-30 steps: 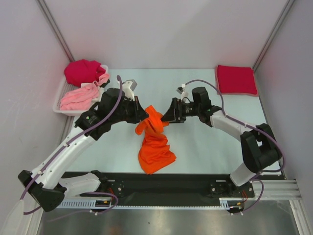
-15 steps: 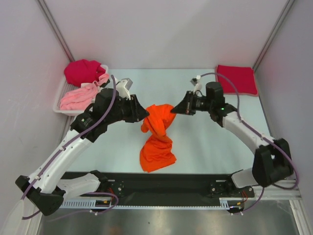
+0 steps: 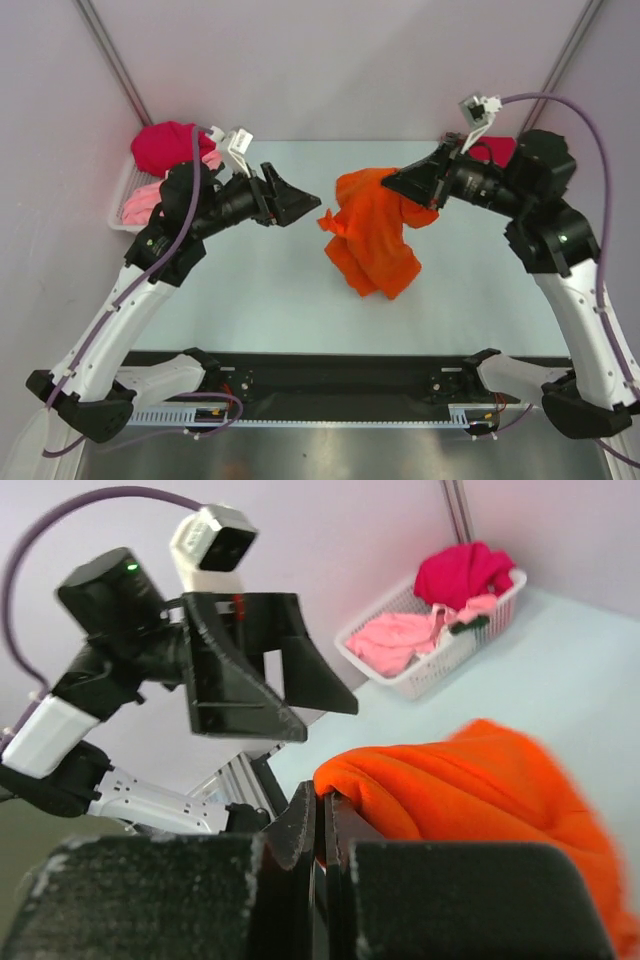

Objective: Fold and stack the t-shirts
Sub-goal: Move the tshirt to the center of the board, then flatten the tshirt out

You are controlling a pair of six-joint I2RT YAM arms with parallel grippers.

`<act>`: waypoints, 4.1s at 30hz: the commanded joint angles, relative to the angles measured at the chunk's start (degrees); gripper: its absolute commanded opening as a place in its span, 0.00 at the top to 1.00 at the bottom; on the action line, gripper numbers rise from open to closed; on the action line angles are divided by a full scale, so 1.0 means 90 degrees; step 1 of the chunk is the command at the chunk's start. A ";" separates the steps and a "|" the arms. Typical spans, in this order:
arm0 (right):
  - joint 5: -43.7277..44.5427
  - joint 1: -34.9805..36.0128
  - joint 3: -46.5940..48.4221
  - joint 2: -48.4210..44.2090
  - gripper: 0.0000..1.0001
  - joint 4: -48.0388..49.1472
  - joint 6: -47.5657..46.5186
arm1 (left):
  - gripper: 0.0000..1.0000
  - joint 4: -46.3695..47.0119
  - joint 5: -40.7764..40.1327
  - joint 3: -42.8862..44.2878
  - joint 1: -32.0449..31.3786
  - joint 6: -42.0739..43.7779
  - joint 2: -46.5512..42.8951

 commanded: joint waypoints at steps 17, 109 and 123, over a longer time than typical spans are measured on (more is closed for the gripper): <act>-0.0757 -0.0206 -0.0758 -0.0064 1.00 -0.0579 0.0087 | 0.17 -0.0387 0.0573 -0.0046 0.0649 -0.0139 -0.0253; 0.3948 0.0047 -0.3233 0.1774 0.27 -0.2959 -0.0957 | 1.00 -0.1984 -0.2847 -0.0145 0.1499 0.0955 -0.0741; 0.3362 0.1395 -0.4932 0.0825 0.40 -0.1475 0.0538 | 1.00 -0.1593 -0.2164 0.0480 0.1489 0.0838 -0.0215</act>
